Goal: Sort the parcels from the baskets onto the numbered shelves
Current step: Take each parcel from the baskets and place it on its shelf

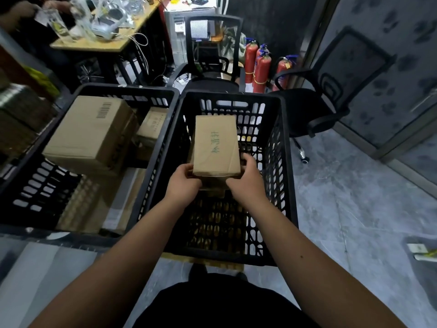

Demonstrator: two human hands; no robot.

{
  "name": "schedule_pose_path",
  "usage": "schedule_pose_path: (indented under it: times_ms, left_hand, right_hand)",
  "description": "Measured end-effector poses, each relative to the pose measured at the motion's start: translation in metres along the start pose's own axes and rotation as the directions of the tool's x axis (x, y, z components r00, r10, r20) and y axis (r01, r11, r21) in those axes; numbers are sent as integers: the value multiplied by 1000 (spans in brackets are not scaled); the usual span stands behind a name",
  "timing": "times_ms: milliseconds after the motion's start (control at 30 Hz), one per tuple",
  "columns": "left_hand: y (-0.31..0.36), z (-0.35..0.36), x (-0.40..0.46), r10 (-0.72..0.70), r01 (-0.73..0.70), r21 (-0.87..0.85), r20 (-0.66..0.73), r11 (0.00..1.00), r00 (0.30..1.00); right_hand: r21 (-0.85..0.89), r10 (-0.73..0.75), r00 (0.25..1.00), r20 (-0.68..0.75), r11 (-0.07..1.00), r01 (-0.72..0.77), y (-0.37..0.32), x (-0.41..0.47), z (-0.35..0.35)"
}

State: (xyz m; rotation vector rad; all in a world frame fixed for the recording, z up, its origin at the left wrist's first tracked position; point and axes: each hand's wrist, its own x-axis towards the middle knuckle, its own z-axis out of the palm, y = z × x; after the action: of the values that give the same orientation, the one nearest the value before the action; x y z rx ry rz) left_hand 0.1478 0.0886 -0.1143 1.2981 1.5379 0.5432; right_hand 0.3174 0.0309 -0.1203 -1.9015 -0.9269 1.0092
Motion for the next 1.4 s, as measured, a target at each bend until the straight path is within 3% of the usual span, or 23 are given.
schedule_pose_path:
  times_ms: [200, 400, 600, 767, 1000, 1233, 1400]
  left_hand:
    - [-2, 5, 7, -71, 68, 34, 93, 997, 993]
    - [4, -7, 2, -39, 40, -3, 123, 999, 992]
    - [22, -20, -15, 133, -124, -214, 29, 969, 991]
    - [40, -29, -17, 170, -157, -312, 15, 937, 985]
    - [37, -20, -9, 55, -26, -356, 72, 934, 996]
    - [13, -8, -9, 32, 74, -316, 316, 946, 948]
    - [10, 1, -5, -80, 187, -279, 356, 942, 931]
  right_hand:
    - [-71, 90, 986, 137, 994, -81, 8, 12, -1]
    - [-43, 61, 986, 155, 998, -55, -1, 17, -7]
    - [232, -82, 993, 88, 971, 59, -30, 6, -27]
    - [431, -87, 990, 108, 902, 33, -47, 1, -35]
    - [408, -53, 988, 143, 913, -10, -35, 10, -19]
    - [304, 12, 969, 246, 949, -89, 1, 18, -10]
    - [235, 71, 971, 229, 964, -126, 10, 23, -2]
